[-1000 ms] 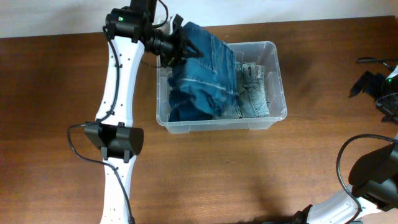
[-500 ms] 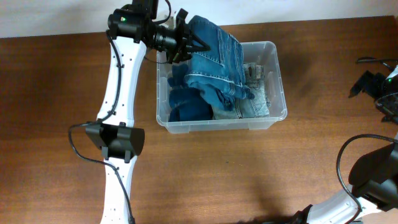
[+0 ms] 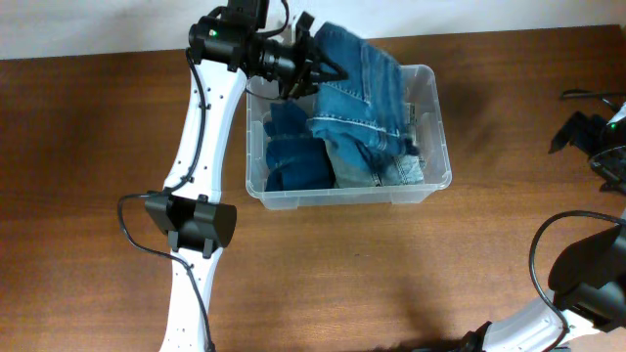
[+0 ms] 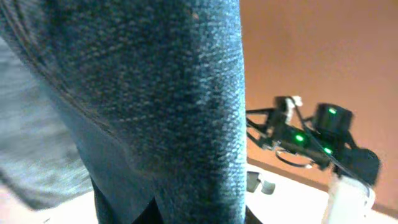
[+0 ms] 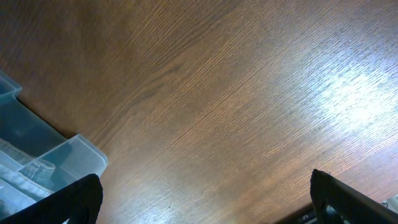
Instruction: Pack container
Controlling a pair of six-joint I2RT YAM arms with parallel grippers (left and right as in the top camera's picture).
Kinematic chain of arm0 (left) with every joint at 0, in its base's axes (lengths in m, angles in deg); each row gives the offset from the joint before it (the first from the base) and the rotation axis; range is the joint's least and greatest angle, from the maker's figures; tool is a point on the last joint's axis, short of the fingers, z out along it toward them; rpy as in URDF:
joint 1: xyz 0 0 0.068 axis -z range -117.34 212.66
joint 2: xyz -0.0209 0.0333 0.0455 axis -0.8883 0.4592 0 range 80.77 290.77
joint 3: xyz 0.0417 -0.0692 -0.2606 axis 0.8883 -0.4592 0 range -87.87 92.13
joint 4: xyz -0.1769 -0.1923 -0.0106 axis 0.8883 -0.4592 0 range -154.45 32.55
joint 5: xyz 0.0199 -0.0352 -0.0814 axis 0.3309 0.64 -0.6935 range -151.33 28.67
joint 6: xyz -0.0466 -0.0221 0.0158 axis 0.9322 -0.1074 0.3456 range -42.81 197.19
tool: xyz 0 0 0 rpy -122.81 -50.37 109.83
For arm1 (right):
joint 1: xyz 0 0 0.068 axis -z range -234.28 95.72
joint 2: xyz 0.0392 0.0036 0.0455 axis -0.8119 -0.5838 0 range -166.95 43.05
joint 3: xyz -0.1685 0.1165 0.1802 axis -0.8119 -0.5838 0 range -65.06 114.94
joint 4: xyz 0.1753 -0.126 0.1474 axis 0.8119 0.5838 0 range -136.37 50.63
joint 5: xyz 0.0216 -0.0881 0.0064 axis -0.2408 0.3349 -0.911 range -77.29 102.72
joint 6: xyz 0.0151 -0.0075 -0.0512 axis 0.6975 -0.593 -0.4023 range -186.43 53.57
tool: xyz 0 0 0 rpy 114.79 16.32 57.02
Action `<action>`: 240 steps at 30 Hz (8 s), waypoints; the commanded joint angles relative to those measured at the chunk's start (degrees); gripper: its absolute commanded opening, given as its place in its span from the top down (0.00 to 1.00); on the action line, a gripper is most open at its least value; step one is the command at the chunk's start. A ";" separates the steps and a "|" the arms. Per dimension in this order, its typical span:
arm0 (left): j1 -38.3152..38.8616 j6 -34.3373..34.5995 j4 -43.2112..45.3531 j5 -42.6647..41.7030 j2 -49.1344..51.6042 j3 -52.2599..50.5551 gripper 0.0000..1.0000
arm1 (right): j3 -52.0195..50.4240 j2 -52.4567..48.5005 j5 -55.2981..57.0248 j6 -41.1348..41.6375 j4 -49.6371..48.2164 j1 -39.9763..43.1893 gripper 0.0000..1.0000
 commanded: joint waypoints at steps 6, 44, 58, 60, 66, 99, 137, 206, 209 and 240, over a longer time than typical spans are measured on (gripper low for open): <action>-1.84 -5.92 -5.01 1.29 -4.11 0.96 0.99 | -0.04 0.24 0.28 -0.39 -0.15 0.00 0.01; -2.60 -14.99 1.22 45.81 -4.09 -2.01 0.99 | -0.04 0.24 0.28 -0.39 -0.15 0.00 0.02; 8.98 -15.67 9.09 45.53 -4.09 -28.00 0.98 | -0.04 0.24 0.28 -0.39 -0.15 0.00 0.02; 8.92 -15.67 9.55 45.53 -4.09 -28.39 0.98 | -0.04 0.24 0.28 -0.39 -0.15 0.00 0.02; 8.44 -18.78 10.71 45.51 -6.54 -20.24 0.96 | -0.04 0.24 0.28 -0.39 -0.15 0.00 0.02; 14.73 -19.52 -1.20 45.40 3.28 2.32 0.92 | -0.04 0.24 0.28 -0.39 -0.15 0.00 0.01; 15.41 -19.47 -3.41 59.71 5.77 13.03 0.90 | -0.04 0.24 0.28 -0.39 -0.15 0.00 0.02; 6.95 -49.29 8.41 49.48 -40.09 -45.05 0.01 | -0.04 0.24 0.28 -0.39 -0.15 0.00 0.02; 4.52 -49.29 18.47 49.51 -49.90 -61.22 0.01 | -0.04 0.24 0.28 -0.39 -0.15 0.00 0.01; -18.12 -49.27 86.36 47.98 -137.81 -160.28 0.01 | -0.04 0.24 0.28 -0.39 -0.15 0.00 0.02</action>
